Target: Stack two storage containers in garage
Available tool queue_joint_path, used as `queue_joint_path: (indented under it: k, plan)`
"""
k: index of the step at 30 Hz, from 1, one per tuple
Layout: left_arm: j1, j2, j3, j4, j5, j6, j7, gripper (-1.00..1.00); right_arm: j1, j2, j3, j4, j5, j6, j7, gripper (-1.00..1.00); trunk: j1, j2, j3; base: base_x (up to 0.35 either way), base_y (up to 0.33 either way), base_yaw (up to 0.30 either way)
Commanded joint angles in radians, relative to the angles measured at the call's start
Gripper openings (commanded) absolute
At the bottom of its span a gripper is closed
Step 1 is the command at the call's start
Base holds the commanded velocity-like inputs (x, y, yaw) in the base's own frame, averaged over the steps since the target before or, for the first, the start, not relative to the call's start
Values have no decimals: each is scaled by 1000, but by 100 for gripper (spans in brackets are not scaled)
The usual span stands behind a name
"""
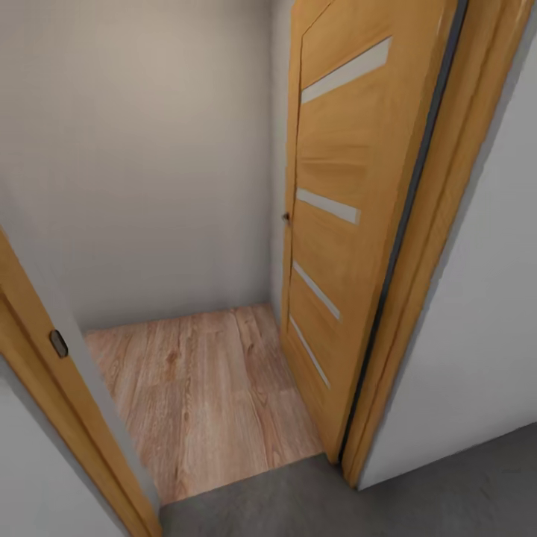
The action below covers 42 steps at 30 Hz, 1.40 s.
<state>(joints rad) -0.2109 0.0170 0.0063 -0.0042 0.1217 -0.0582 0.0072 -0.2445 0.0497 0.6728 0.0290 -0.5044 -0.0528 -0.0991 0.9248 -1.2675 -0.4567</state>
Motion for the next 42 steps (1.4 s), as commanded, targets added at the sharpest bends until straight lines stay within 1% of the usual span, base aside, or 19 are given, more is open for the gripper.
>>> queue_joint_path:
  k: [1,10,26,42]
  plan:
    - [-1,0,0,1,8,-3,0,100,-1,1,8,3,-9,-5,-1,100,1,0,-1,320,0,269]
    - [-1,0,0,1,8,-3,0,100,-1,1,8,3,-9,-5,-1,100,1,0,-1,320,0,239]
    - [-1,-1,0,1,8,-3,1,100,-1,1,8,3,-9,-4,-1,100,1,0,-1,281,0,10]
    - [-1,-2,0,1,8,-5,2,100,-1,1,8,3,-9,-4,-1,100,1,0,-1,17,0,0]
